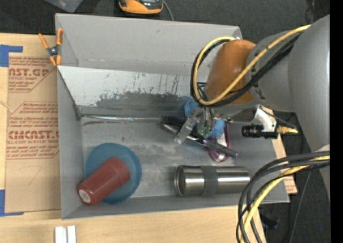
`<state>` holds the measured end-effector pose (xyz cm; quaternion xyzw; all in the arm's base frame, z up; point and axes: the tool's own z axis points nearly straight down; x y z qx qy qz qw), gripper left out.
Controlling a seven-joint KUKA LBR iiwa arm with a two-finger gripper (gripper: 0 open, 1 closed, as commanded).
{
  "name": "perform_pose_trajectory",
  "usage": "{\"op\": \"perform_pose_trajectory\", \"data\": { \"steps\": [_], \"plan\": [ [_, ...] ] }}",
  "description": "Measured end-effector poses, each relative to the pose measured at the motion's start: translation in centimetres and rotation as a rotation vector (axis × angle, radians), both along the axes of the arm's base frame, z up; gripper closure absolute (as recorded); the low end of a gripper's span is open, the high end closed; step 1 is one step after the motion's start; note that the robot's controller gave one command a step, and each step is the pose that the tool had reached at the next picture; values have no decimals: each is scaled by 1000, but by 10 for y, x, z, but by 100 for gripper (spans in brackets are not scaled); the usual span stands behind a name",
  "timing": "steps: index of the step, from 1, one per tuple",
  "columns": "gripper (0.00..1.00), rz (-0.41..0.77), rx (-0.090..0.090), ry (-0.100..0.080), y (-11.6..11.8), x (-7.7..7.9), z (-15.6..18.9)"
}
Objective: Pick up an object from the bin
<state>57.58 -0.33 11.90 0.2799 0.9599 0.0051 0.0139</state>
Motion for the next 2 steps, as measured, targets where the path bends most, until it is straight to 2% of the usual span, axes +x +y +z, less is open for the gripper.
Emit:
{"op": "perform_pose_trajectory", "data": {
  "steps": [1, 2],
  "plan": [
    [100, 1, 0, -4, 0, 1, 39],
    [100, 2, 0, -5, 0, 1, 54]
  ]
}}
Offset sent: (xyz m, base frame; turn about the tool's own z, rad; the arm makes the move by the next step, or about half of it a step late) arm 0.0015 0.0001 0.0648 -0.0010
